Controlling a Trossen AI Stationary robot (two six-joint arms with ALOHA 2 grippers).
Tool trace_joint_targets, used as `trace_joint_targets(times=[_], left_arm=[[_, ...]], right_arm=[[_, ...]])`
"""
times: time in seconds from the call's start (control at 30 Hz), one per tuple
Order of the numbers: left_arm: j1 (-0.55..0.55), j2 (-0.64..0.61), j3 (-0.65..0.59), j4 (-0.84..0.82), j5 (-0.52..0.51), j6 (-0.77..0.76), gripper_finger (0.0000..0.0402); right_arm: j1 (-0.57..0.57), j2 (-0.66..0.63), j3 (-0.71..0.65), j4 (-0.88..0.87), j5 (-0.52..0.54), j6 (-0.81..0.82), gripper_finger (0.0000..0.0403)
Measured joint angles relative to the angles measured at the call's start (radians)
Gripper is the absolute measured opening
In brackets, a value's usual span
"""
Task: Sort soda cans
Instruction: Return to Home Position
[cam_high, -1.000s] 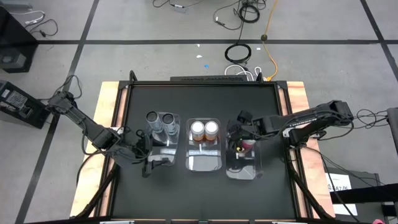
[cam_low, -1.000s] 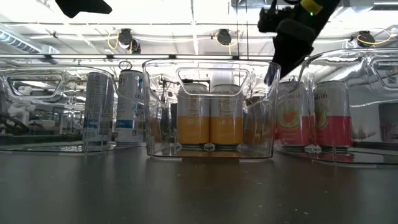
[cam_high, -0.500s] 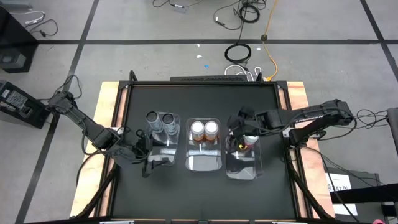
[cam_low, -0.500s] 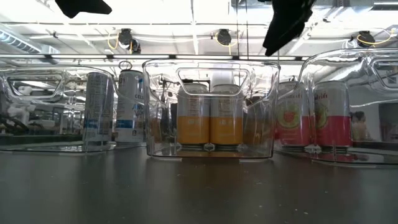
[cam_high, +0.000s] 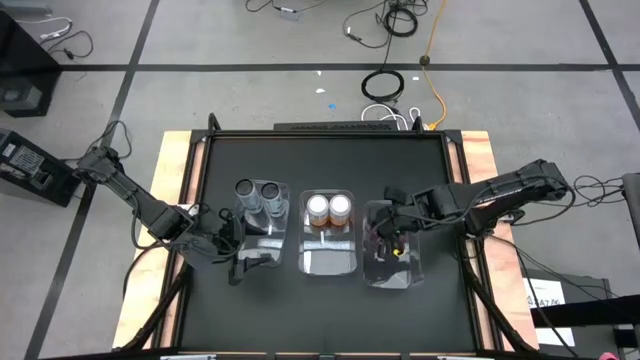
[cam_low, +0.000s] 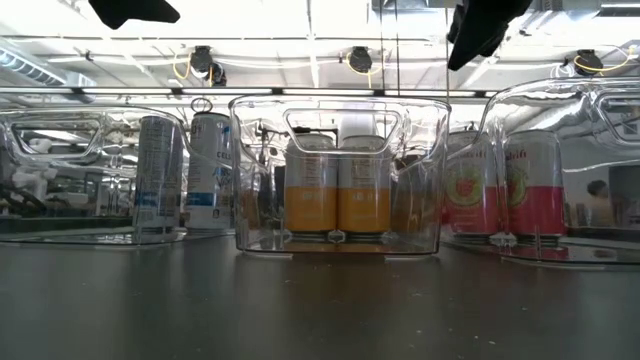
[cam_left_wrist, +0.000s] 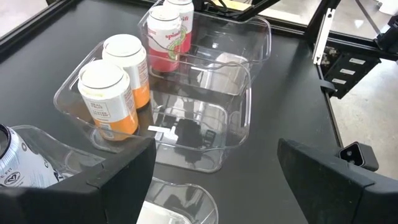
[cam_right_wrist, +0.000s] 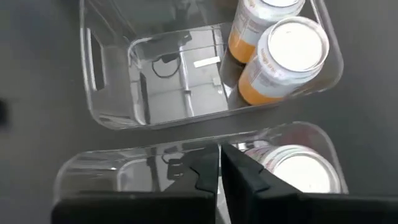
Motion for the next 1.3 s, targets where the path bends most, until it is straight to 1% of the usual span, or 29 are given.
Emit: trace_joint_targets(times=[0.07,0.17,0.3,0.5,0.6,0.7,0.8,0.87,0.97,1.03,1.1,1.13,1.17,1.2,1.3], left_arm=[[0.0,0.0,0.0,0.0,0.0,0.0,0.0345],[0.0,0.0,0.0,0.0,0.0,0.0,0.0345],[0.0,0.0,0.0,0.01,0.0,-0.001,0.0345],[0.0,0.0,0.0,0.037,-0.002,0.0,0.0345],[0.002,0.0,0.0,0.051,-0.044,-0.024,0.0345],[0.004,0.0,0.0,0.067,-0.068,0.012,0.0333],[0.002,0.0,0.0,0.099,-0.079,0.079,0.0297],[0.002,0.001,0.0,0.118,-0.081,0.128,0.0259],[0.002,0.001,0.0,0.14,-0.083,0.206,0.0181],[0.002,0.001,0.0,0.139,-0.082,0.249,0.0115],[0.002,0.001,0.0,0.14,-0.056,0.283,0.0045],[0.002,0.001,0.0,0.14,-0.041,0.291,0.0024],[0.002,0.001,0.0,0.138,-0.036,0.292,0.0015],[0.002,0.001,0.0,0.137,-0.036,0.29,0.0016],[0.003,0.001,0.0,0.137,-0.037,0.289,0.0034]], right_arm=[[0.014,0.0,0.0,0.0,-0.002,0.039,0.0012],[0.034,0.0,0.0,-0.013,-0.002,0.087,0.0033],[0.056,0.0,0.0,-0.018,-0.001,0.099,0.0052],[0.069,0.0,0.0,-0.017,0.002,0.132,0.0052],[0.069,0.0,0.0,-0.016,0.002,0.161,0.005],[0.069,0.0,0.0,-0.015,0.002,0.186,0.005],[0.069,0.0,0.0,-0.015,0.002,0.221,0.005],[0.072,0.0,0.0,-0.015,0.001,0.243,0.005],[0.087,0.0,0.0,-0.014,0.001,0.273,0.005],[0.103,0.0,0.0,-0.014,0.0,0.289,0.005],[0.121,0.0,0.0,-0.014,-0.001,0.302,0.005],[0.129,0.0,0.0,-0.014,-0.001,0.305,0.005],[0.136,0.0,0.0,-0.014,-0.001,0.305,0.005],[0.142,0.0,0.0,-0.014,-0.001,0.305,0.005],[0.15,0.0,0.0,-0.014,-0.002,0.305,0.005]])
